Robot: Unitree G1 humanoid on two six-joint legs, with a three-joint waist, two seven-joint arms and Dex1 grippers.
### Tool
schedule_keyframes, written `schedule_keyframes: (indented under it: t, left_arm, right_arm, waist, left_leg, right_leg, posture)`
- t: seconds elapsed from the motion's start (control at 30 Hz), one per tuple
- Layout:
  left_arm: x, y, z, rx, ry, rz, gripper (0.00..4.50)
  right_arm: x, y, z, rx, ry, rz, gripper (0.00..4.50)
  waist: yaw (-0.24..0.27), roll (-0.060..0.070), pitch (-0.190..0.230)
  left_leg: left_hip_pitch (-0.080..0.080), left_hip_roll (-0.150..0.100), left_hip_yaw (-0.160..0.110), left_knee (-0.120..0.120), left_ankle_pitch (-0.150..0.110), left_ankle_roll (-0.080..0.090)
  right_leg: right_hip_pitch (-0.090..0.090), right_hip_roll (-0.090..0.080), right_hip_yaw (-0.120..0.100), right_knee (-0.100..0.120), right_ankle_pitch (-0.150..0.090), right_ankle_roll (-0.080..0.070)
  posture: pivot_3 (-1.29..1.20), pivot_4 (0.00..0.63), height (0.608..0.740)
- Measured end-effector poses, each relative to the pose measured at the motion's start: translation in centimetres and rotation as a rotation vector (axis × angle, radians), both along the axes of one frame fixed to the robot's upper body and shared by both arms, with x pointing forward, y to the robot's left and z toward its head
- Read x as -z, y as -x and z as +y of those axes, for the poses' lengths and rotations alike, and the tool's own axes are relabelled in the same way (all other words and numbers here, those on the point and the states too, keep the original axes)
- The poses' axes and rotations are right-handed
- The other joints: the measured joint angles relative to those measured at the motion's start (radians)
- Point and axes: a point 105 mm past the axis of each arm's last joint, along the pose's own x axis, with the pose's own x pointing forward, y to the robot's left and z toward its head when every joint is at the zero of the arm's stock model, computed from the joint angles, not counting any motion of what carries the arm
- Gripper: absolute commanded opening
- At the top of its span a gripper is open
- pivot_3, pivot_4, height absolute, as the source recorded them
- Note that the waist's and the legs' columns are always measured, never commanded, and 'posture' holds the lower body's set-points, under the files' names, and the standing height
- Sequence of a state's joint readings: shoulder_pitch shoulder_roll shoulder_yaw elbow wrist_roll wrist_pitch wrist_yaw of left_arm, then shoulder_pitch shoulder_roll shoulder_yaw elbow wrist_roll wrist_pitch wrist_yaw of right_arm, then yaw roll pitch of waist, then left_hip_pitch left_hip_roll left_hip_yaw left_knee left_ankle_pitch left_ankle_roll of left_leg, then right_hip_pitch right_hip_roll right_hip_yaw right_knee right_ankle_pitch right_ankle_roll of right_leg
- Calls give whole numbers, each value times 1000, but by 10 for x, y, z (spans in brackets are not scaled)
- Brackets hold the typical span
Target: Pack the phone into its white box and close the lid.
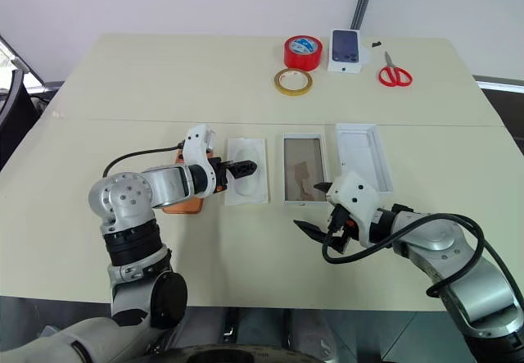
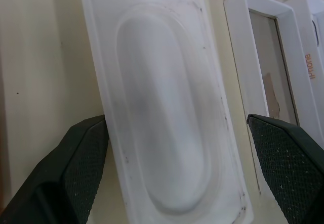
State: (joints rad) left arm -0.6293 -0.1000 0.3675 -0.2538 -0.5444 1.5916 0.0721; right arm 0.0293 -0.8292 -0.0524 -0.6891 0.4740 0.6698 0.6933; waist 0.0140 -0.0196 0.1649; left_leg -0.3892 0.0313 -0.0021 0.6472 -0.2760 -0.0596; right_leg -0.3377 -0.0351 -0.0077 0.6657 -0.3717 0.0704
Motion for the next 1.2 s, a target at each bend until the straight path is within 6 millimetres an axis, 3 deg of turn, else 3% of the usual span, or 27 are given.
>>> schedule_keyframes:
  t: [0.23,0.4,0.53,0.73,0.83,1.07,1.2]
  left_arm:
    - [9,-2,5,-40,-24,33,40]
    - [8,-5,7,-74,32,40,40]
    - [-5,-14,22,-149,128,16,40]
    - [-10,-16,36,-193,169,21,40]
    - [-10,-15,36,-180,169,24,0]
    - [-15,-15,38,-177,171,-5,0]
    - [-17,-16,46,-210,199,-8,0]
  right_arm:
    - [2,0,3,-3,21,-13,4500]
    - [4,-10,5,-19,134,-34,4500]
    - [5,-22,8,-45,177,-29,4500]
    - [33,-29,-2,-92,277,78,4500]
    - [38,-32,-6,-114,299,100,3562]
    - [35,-38,-9,-139,322,81,22]
    - [32,-33,-1,-212,337,54,22]
  waist:
    - [-1,-1,0]
    - [-4,-1,1]
    - [-3,-1,1]
    - [0,-2,1]
    - [-2,-2,1]
    - [-2,-2,1]
    - [-2,-2,1]
  left_leg:
    - [0,0,0,0,0,0]
    - [0,1,0,0,0,0]
    - [-1,1,0,0,0,0]
    - [-1,0,0,1,0,0]
    - [-1,1,0,1,0,0]
    - [-1,1,0,1,0,0]
    - [-1,1,0,1,0,0]
  right_leg:
    - [0,0,0,0,0,0]
    - [-1,0,0,0,0,0]
    - [-1,0,0,0,0,0]
    - [-1,-1,0,0,0,0]
    - [-1,-1,0,0,0,0]
    - [-1,-1,0,0,0,0]
    - [-1,-1,0,0,0,0]
  posture:
    - [0,150,740]
    - [0,150,740]
    - [0,150,740]
    - [0,150,740]
    - [0,150,740]
    - [0,150,740]
    - [0,150,740]
